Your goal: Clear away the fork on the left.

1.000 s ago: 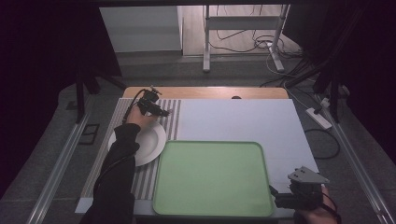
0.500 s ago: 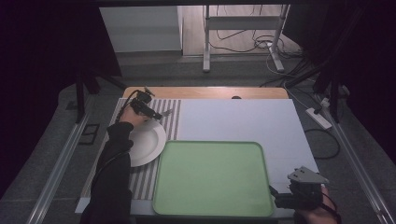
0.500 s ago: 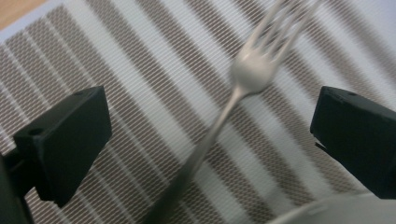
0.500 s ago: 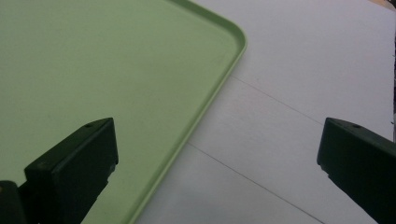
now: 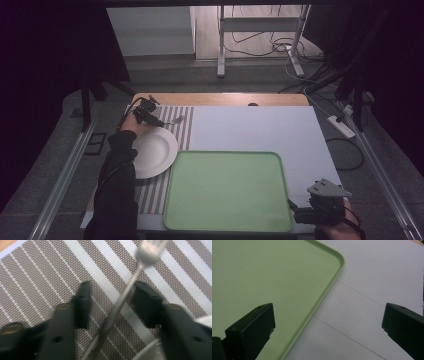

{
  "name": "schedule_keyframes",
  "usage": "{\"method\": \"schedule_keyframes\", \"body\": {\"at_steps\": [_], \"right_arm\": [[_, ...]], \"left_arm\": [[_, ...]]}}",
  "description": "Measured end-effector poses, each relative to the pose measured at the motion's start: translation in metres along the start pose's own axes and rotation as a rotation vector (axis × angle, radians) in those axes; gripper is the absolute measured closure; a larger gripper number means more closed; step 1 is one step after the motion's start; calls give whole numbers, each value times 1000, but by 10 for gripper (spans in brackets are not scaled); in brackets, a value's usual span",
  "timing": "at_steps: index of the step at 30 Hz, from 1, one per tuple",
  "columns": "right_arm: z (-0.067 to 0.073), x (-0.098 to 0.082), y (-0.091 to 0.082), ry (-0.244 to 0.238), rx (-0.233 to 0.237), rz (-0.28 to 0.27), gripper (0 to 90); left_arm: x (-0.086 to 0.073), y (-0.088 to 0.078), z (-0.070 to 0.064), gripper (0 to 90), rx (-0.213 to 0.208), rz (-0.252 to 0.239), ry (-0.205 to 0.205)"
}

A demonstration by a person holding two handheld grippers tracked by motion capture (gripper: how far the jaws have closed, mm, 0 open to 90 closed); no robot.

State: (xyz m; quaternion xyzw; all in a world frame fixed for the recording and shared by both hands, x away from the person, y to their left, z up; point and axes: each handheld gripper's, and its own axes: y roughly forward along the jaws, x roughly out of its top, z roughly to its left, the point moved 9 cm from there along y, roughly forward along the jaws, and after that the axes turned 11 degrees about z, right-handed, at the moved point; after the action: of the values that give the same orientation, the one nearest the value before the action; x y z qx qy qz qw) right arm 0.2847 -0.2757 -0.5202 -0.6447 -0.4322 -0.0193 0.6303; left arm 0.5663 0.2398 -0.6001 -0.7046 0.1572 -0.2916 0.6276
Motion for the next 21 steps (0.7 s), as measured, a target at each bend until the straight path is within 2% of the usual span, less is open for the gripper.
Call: {"method": "schedule_keyframes", "body": {"at_steps": [2,3,7,8,14,18,21], "right_arm": [[0,0,0,-3,-3,1,0],[0,0,0,-4,-4,1,0],[0,0,0,-6,-4,1,0],[0,0,0,-6,-3,2,0],[1,0,0,-7,-2,2,0],[0,0,0,-6,-1,1,0],[1,0,0,-7,-1,0,0]], "left_arm": [[-3,-2,2,729,-6,-2,-2],[-4,-2,3,762,-13,-7,-3],[-7,-2,2,791,-26,-28,10],[-6,-2,-2,842,-32,-24,13],[-1,-2,-4,853,-68,-41,-26],[4,-4,-9,853,-67,-49,-25],[10,-7,-17,852,-82,-45,-22]]}}
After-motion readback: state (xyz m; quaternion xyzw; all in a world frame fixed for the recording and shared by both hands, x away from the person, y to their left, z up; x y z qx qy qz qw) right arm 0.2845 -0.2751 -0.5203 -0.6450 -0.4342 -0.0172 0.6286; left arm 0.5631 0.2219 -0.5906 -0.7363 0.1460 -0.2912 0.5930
